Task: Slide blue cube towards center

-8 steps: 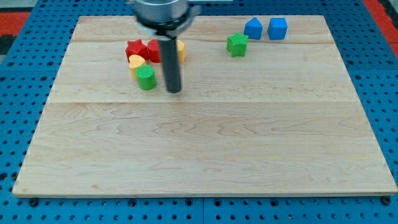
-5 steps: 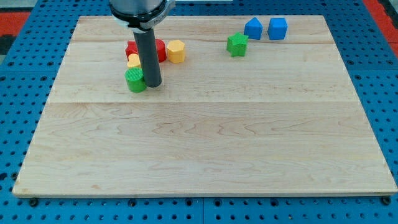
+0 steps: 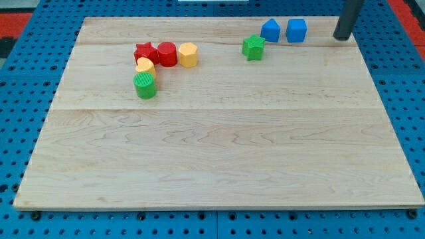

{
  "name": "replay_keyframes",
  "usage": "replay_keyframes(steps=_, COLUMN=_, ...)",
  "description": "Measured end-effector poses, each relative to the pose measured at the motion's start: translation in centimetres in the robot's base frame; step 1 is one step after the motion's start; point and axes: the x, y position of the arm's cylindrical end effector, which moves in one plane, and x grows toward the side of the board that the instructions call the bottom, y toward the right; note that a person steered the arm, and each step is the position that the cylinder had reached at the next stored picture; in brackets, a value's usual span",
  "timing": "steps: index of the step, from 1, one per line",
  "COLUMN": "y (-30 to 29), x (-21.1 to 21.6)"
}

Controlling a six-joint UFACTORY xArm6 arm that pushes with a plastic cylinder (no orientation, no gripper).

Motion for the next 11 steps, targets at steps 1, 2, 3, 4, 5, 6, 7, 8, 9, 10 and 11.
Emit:
replay_keyframes(steps=1, y=-6.3, x=-1.4)
replay_keyframes(steps=2, y=-10.1, x=0.1)
replay_keyframes(steps=3, y=-10.5, x=3.1)
replay_keyframes(steps=4, y=-8.3, x=2.8)
replay_keyframes(steps=5, y=-6.8, x=-2.0)
replay_keyframes(steps=6, y=-16.1, x=-4.4)
replay_keyframes(steps=7, y=-20.0, x=-4.1)
replay_keyframes(steps=8, y=-15.5, x=-1.4)
replay_keyframes(steps=9, y=-12.9, x=1.6)
replay_keyframes(steps=10, y=-10.5, x=4.0)
replay_keyframes(steps=11, y=-9.8, x=7.6)
